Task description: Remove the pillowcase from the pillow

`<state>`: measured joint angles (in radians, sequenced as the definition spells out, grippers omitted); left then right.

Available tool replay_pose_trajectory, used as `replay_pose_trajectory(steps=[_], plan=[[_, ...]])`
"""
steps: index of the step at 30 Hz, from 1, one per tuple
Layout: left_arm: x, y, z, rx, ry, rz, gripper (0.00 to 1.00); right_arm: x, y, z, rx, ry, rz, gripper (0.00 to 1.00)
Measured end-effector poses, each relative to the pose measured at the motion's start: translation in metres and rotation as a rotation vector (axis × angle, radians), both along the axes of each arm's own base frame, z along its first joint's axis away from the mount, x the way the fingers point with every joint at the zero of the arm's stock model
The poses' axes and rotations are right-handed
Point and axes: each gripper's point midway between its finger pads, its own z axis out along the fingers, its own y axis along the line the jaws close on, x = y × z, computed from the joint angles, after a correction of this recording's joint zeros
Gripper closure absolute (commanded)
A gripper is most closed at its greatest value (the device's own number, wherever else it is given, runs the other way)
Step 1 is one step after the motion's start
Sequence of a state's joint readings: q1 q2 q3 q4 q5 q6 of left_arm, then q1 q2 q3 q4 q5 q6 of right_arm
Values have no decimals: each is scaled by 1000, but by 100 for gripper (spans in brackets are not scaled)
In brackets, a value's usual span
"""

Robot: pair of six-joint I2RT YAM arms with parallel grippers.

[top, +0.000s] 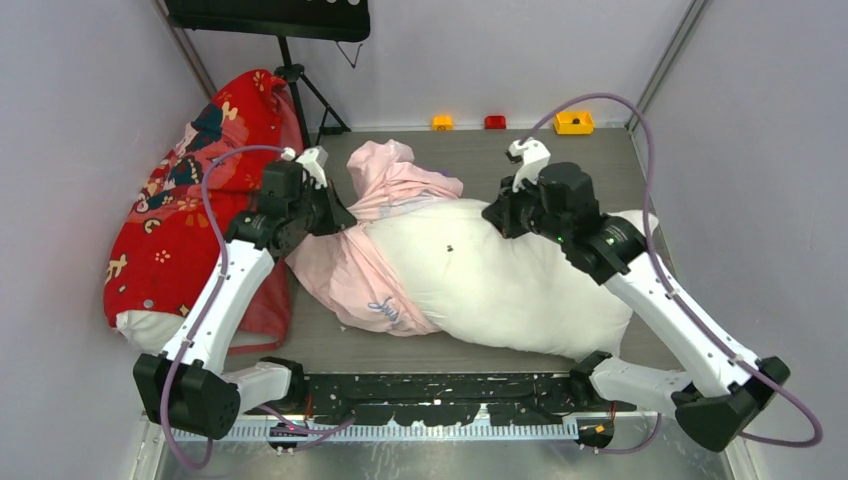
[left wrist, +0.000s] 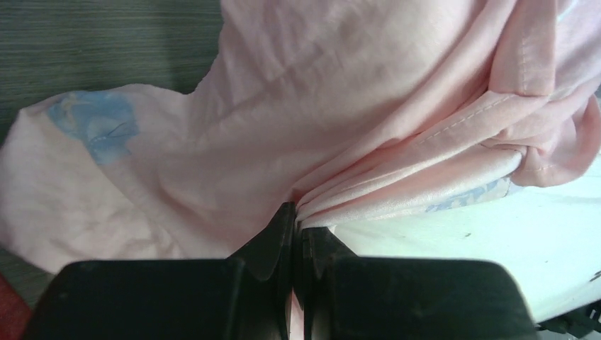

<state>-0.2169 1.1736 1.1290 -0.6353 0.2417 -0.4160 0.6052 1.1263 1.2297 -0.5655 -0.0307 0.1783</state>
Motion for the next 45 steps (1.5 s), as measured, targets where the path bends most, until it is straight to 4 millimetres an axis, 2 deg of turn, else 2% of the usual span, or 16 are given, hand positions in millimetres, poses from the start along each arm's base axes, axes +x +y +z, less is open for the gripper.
replay_pose_trajectory(steps=[3,14,15,18,20,24,27,30,34,38,42,45], plan=[[0,-4,3,-20,-6,-17,100,-6,-19,11,35,-26,-48,100],[-1,-2,0,-24,7,-2,100,-16,-54,22,58,-71,-203,100],[0,-2,0,-29,10,3,96,-17,-56,24,62,-76,-210,100],[-3,-6,2,-57,12,-21,72,-24,-57,28,74,-83,-194,100],[-6,-5,4,-72,12,-28,60,-28,-58,29,80,-81,-181,100],[-14,-8,19,-39,-60,-53,32,-29,-54,22,74,-43,-141,100],[-28,-22,38,23,-162,-113,13,-25,-45,8,49,28,-105,100],[-32,-36,62,57,-251,-164,1,-21,-37,-3,39,76,-77,100],[-23,-51,85,88,-316,-188,0,-22,-33,-3,51,83,-56,100],[-16,-84,104,143,-377,-262,0,-24,-32,-3,55,87,-47,100],[-8,-123,113,210,-403,-354,0,-24,-31,-3,59,89,-44,100],[6,-146,107,285,-382,-402,0,-24,-31,-3,60,90,-42,100]])
